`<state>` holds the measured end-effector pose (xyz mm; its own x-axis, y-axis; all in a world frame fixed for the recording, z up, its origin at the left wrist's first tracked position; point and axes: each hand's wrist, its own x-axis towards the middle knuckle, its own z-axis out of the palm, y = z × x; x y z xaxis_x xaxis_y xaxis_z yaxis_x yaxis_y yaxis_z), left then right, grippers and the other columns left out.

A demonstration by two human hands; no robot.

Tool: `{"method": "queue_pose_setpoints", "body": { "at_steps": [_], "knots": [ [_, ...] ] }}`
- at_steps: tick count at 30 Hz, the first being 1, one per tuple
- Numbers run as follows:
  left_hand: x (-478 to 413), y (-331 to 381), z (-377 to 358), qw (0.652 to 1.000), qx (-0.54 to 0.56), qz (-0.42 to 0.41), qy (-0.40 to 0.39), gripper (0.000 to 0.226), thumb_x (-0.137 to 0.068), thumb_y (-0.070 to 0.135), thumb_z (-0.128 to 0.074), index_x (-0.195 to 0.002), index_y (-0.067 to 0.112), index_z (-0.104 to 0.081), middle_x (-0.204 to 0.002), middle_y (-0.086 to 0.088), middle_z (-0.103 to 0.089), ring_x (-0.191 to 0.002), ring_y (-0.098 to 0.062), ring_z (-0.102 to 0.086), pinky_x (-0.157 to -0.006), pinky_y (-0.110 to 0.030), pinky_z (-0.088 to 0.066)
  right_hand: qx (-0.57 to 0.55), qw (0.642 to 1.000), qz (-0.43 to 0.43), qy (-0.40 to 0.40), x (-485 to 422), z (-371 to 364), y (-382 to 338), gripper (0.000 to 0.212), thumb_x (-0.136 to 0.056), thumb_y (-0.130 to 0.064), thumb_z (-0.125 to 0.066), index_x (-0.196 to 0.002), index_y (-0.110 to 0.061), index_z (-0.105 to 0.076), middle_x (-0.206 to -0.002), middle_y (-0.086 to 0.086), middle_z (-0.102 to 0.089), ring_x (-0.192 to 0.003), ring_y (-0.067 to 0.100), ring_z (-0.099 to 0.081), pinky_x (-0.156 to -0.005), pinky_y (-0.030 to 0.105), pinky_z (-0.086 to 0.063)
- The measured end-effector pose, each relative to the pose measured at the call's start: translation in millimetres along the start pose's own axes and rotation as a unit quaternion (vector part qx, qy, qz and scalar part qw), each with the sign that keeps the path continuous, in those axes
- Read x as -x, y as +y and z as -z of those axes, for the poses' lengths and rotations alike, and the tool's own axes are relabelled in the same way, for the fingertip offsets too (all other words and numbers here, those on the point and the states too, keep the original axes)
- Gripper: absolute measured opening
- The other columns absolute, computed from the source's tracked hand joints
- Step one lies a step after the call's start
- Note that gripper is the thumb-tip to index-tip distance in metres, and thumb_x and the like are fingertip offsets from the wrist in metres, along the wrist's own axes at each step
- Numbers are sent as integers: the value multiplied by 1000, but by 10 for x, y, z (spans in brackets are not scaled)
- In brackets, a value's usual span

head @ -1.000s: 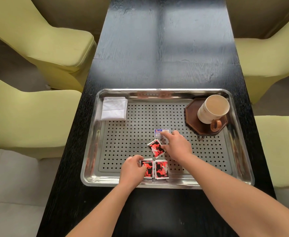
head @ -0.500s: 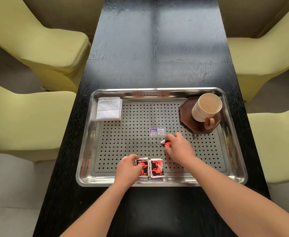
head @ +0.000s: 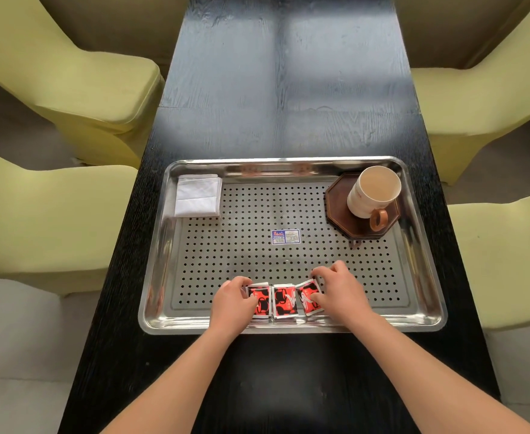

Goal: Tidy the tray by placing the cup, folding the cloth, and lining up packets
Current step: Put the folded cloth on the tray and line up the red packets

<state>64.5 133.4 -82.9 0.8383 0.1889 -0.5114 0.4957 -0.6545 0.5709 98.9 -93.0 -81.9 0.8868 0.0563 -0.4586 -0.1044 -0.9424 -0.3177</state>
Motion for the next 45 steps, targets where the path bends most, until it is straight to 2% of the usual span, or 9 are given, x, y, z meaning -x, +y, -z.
{"method": "queue_pose_setpoints", "body": {
  "at_steps": [3, 7, 10, 15, 21, 26, 30, 38, 45],
  "knots": [
    [-5, -15, -8, 1000, 5, -3, 6, 35, -87, 17, -62, -123, 21, -63, -96, -1, -62, -87, -13, -58, -74, -27, -46, 22, 999, 4, -23, 12, -9, -29, 44, -85, -36, -74, -125, -30, -56, -105, -1, -57, -90, 21, -60, -74, 32, -50],
    [-10, -12, -7, 1000, 2, -3, 2, 37, -87, 15, -61, -124, 21, -63, -96, -2, -62, -87, -13, -57, -73, -25, -41, 60, 998, 1, -21, 42, -51, -117, 37, -87, -38, -71, -112, -20, -49, -95, 4, -67, -86, 26, -63, -71, 37, -54],
    [-5, -7, -8, 1000, 0, -3, 1, 38, -87, 15, -62, -125, 21, -62, -97, -2, -63, -86, -13, -57, -72, -25, -42, 59, 998, -3, -24, 58, -80, -192, 38, -87, -40, -70, -107, -19, -45, -95, 4, -69, -86, 26, -64, -73, 38, -54],
    [1, 11, 8, 1000, 5, 1, -5, 40, -86, 13, -61, -126, 20, -62, -98, -4, -63, -88, -14, -59, -75, -27, -47, 12, 999, -25, -32, 71, -89, -208, 40, -86, -42, -72, -113, -19, -53, -103, 2, -69, -92, 22, -63, -70, 32, -46],
    [4, 5, 19, 1000, 10, 1, -5, 44, -87, 14, -59, -130, 20, -60, -100, -4, -65, -92, -16, -61, -83, -32, -51, -28, 999, -45, 11, 115, -71, -105, 26, -87, -34, -71, -107, -21, -61, -100, -2, -65, -87, 16, -59, -75, 32, -49],
    [28, 3, -2, 1000, 3, -6, -2, 46, -87, 14, -60, -133, 18, -60, -104, -3, -63, -98, -16, -57, -88, -31, -48, -31, 999, -13, 24, 181, -123, -198, 34, -88, -39, -68, -118, -23, -63, -97, -7, -55, -88, 13, -57, -71, 28, -46],
    [42, -9, -8, 1000, 12, -11, 2, 47, -88, 14, -60, -134, 19, -58, -105, -3, -62, -97, -14, -56, -83, -26, -44, -47, 998, 13, 24, 235, -170, -285, 46, -83, -50, -71, -120, -23, -61, -99, -7, -63, -92, 13, -60, -77, 30, -51],
    [55, -22, -8, 1000, 15, -12, -2, 48, -87, 12, -60, -134, 19, -59, -103, -4, -62, -96, -14, -55, -85, -28, -46, -78, 997, -14, 19, 232, -243, -475, 38, -86, -34, -75, -118, -20, -60, -98, 0, -71, -90, 18, -65, -73, 28, -50],
    [28, -26, 2, 1000, 12, -11, -1, 46, -88, 10, -62, -133, 19, -60, -104, -7, -65, -94, -17, -60, -86, -31, -52, -72, 997, -19, 34, 214, -263, -521, 35, -86, -32, -75, -115, -19, -60, -101, 1, -72, -92, 18, -65, -70, 26, -46]
  ]
}}
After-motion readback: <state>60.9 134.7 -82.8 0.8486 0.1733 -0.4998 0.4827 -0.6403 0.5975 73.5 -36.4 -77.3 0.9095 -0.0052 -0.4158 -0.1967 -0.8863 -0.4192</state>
